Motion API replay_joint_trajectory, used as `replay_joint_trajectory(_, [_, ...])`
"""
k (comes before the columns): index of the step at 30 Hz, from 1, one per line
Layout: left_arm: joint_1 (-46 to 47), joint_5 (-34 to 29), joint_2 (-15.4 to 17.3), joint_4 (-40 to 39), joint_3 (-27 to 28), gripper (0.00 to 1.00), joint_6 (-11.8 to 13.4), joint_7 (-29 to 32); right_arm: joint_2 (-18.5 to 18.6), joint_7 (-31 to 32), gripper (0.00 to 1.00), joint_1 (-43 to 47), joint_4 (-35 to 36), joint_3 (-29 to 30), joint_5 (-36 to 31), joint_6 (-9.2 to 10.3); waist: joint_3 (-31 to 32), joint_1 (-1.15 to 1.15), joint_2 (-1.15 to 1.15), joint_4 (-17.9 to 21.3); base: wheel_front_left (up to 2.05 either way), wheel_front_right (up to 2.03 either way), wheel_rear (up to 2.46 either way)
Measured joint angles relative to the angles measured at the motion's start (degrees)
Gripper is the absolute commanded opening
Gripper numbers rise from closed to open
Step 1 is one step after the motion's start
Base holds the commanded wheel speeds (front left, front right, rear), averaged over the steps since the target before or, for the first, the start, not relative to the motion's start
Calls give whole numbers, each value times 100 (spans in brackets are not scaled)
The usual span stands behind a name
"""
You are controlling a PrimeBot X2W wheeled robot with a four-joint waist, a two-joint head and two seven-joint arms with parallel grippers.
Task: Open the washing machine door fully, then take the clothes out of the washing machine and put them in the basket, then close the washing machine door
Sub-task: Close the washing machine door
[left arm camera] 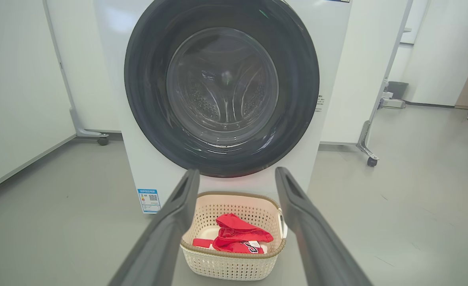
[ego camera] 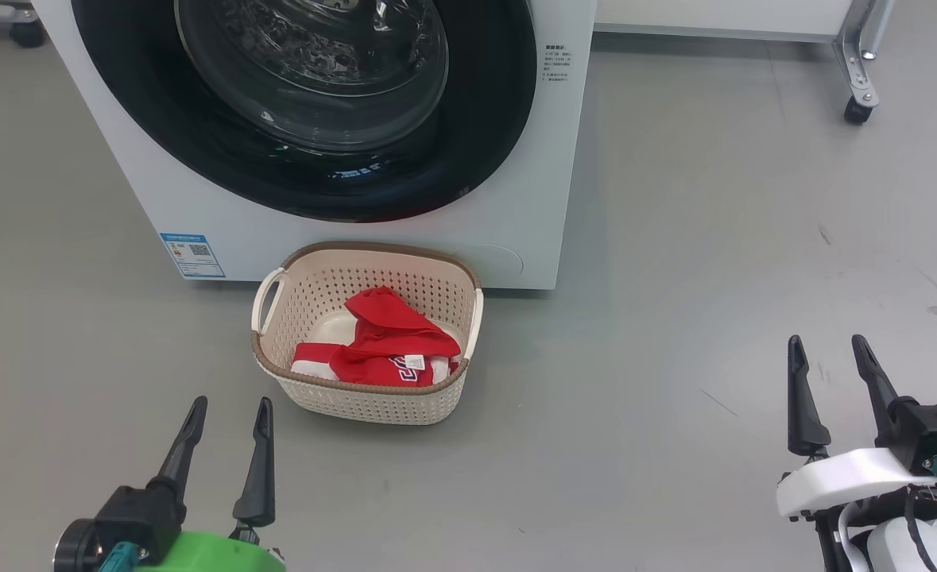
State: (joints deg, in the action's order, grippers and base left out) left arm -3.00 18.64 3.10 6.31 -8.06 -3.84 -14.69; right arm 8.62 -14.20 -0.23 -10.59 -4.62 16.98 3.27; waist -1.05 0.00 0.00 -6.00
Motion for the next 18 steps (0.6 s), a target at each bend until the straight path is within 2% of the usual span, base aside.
replay_joint_trajectory(18, [-24,-26,-18,103,40,100,-57,0,-170,0,100,385,356,154,-151,-19,39,0,0,50,0,0,0])
